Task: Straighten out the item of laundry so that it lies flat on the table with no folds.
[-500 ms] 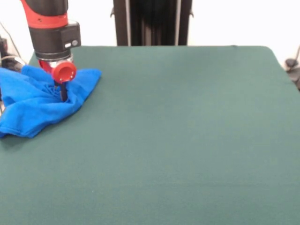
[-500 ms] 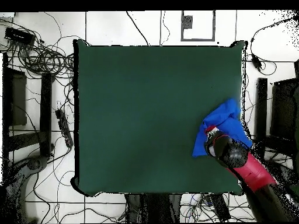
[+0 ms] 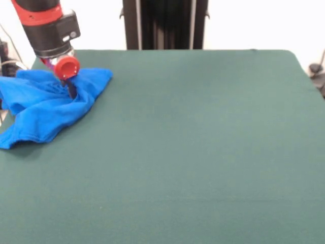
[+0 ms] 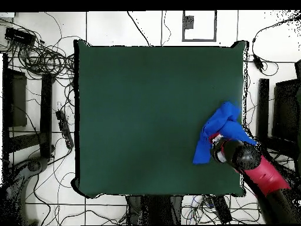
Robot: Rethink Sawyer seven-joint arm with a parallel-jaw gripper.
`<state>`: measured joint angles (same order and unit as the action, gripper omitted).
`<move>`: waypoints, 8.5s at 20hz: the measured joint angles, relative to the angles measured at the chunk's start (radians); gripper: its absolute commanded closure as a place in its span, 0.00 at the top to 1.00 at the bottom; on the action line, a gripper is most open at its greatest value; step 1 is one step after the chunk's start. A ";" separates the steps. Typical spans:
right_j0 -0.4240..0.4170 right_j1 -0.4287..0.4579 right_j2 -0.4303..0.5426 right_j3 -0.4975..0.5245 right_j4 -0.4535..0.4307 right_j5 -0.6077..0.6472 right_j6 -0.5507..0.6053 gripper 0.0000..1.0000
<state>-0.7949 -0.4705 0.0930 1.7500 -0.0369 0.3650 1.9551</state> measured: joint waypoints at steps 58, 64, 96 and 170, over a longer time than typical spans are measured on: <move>0.351 0.061 -0.165 -0.149 0.212 0.023 0.000 1.00; 0.387 0.117 -0.214 -0.166 0.220 0.024 0.000 1.00; 0.469 -0.097 -0.392 -0.100 0.175 0.416 0.000 1.00; 0.440 0.013 -0.337 -0.021 0.213 -0.034 0.000 1.00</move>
<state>-0.3548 -0.4572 -0.2442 1.7291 0.1764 0.3314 1.9551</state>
